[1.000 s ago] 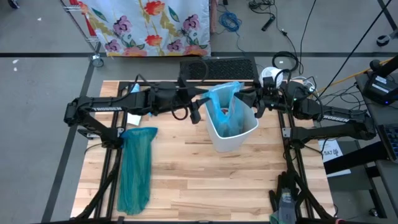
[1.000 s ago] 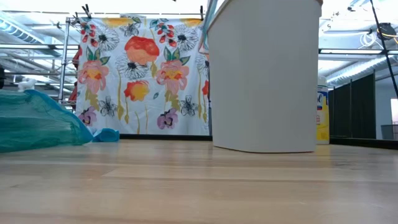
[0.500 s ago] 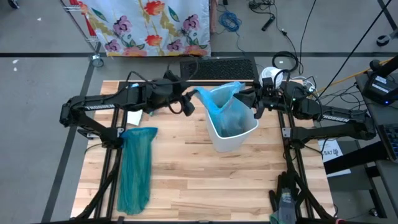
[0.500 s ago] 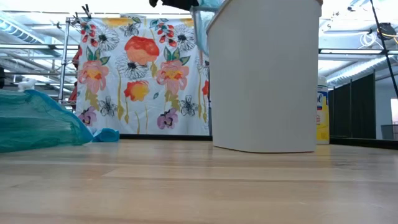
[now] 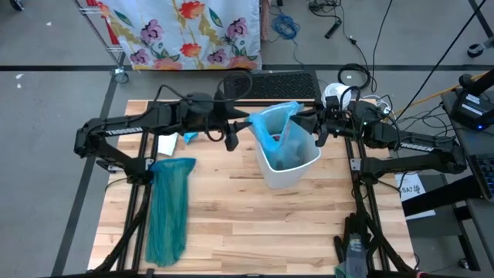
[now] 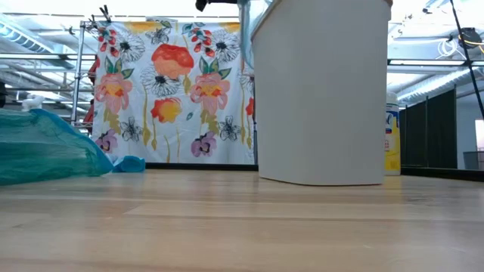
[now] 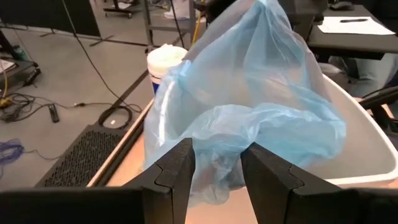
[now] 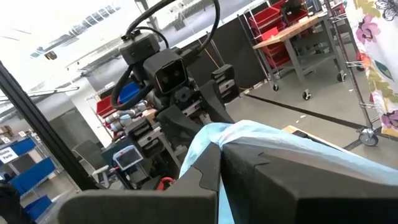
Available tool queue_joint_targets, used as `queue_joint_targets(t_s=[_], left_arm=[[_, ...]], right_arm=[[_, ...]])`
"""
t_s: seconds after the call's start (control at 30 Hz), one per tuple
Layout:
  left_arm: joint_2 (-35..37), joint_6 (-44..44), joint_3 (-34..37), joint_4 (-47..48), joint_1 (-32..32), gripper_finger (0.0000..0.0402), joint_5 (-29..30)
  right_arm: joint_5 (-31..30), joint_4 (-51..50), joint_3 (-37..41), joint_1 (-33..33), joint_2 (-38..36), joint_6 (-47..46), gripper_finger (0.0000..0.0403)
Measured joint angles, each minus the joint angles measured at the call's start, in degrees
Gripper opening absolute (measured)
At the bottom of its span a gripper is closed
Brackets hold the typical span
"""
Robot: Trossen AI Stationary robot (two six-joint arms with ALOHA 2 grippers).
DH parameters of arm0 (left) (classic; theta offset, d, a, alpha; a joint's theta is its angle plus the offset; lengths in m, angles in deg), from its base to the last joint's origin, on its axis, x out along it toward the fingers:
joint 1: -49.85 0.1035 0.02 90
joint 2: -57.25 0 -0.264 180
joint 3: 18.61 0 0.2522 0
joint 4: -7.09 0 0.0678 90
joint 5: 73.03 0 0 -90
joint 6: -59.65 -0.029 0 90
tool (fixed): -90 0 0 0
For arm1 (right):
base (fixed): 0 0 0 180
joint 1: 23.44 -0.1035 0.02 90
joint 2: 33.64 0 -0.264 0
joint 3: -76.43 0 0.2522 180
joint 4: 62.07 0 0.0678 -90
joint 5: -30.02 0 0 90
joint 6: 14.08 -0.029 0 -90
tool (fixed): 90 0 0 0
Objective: Place trash/remove bag and relplace
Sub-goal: Close the blue trash bag
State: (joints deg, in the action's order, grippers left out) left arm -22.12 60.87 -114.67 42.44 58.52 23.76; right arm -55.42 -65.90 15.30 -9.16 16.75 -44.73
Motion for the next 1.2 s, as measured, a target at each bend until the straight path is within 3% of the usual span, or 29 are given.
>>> queue_joint_targets(t_s=[0.2, 0.47, 0.63, 1.0, 1.2], left_arm=[[0.0, 0.0, 0.0, 0.0, 0.0, 0.0136, 0.0], [0.0, 0.0, 0.0, -0.1, 0.8, 0.0136, -0.2], [0.0, 2.9, 0.0, -0.1, 0.8, 0.0140, -0.5], [0.0, 5.9, 0.0, 1.8, 0.7, 0.0209, -2.3], [2.0, 6.0, 0.1, 1.9, 0.7, 0.0217, -2.3]], right_arm=[[0.0, -0.4, 0.0, 0.0, 0.0, 0.0, 0.0021], [-0.1, -3.3, 0.0, 0.0, -0.1, -1.5, 0.0113], [0.0, -3.7, 0.0, 0.0, -1.3, -1.7, 0.0147], [0.1, -9.6, 0.0, -0.3, -4.4, -1.7, 0.0157], [0.3, -13.0, 0.0, -0.3, -8.8, -3.1, 0.0157]])
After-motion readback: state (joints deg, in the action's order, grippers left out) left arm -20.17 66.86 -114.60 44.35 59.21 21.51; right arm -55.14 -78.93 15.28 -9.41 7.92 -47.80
